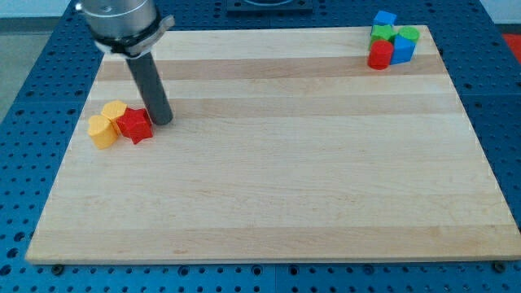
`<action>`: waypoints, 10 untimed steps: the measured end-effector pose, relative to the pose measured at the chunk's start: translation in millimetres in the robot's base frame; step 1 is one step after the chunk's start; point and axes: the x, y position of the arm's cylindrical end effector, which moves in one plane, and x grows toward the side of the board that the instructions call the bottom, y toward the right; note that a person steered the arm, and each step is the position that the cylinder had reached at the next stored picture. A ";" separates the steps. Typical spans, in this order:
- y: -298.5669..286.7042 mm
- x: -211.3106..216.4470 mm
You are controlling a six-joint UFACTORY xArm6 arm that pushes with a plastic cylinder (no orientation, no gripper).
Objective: Push the red star to the bottom left
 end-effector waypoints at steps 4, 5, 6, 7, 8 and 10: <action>-32.5 39.4; -34.5 62.6; -36.8 85.6; -40.2 103.1; -40.2 100.9; -66.7 95.4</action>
